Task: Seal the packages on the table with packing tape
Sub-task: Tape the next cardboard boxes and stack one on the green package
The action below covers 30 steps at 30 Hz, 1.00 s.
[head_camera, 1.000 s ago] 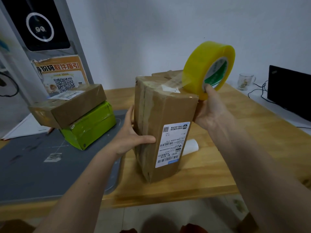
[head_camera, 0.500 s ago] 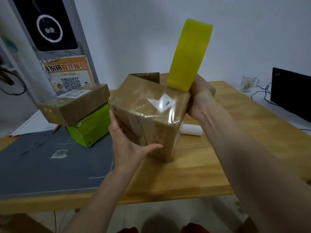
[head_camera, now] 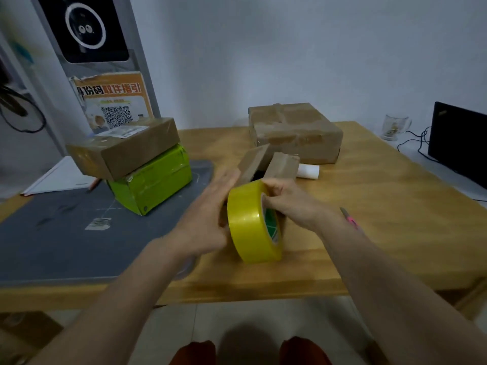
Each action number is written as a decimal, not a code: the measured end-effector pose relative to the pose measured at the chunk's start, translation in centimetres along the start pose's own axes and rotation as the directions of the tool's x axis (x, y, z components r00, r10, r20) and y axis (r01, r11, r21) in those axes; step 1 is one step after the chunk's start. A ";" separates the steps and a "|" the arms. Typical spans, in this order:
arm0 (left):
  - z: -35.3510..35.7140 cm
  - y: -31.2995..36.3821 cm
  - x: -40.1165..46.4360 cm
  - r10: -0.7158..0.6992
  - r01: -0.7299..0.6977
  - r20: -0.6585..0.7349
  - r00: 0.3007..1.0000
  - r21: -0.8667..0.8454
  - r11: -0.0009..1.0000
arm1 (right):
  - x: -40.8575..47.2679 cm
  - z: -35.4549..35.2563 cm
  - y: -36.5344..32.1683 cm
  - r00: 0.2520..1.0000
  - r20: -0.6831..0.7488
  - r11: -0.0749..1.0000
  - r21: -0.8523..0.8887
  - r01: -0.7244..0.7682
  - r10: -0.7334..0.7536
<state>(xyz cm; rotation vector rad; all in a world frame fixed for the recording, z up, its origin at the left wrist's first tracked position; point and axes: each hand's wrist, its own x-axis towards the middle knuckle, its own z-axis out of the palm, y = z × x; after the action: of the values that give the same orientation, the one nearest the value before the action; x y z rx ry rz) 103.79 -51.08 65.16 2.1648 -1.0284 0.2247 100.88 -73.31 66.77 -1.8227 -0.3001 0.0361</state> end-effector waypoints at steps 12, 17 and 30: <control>4.9 3.1 3.1 0.022 -0.044 0.192 0.981 0.109 0.993 | -1.6 -2.4 0.8 0.991 -0.132 0.875 0.478 0.078 -0.016; 5.5 3.3 3.0 0.018 -0.029 0.132 0.991 0.082 0.996 | -0.8 -2.9 0.1 0.981 -0.179 0.863 0.481 0.155 -0.077; 4.3 5.0 7.6 -0.156 0.316 0.362 0.919 -0.440 0.841 | 1.9 -5.8 0.1 0.876 -0.480 0.872 0.409 0.269 -0.045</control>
<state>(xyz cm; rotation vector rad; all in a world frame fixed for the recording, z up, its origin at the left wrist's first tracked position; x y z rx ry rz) 104.61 -60.70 67.94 1.8546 -0.8503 -0.4735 103.77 -78.45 68.49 -1.2675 -0.0914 -0.4078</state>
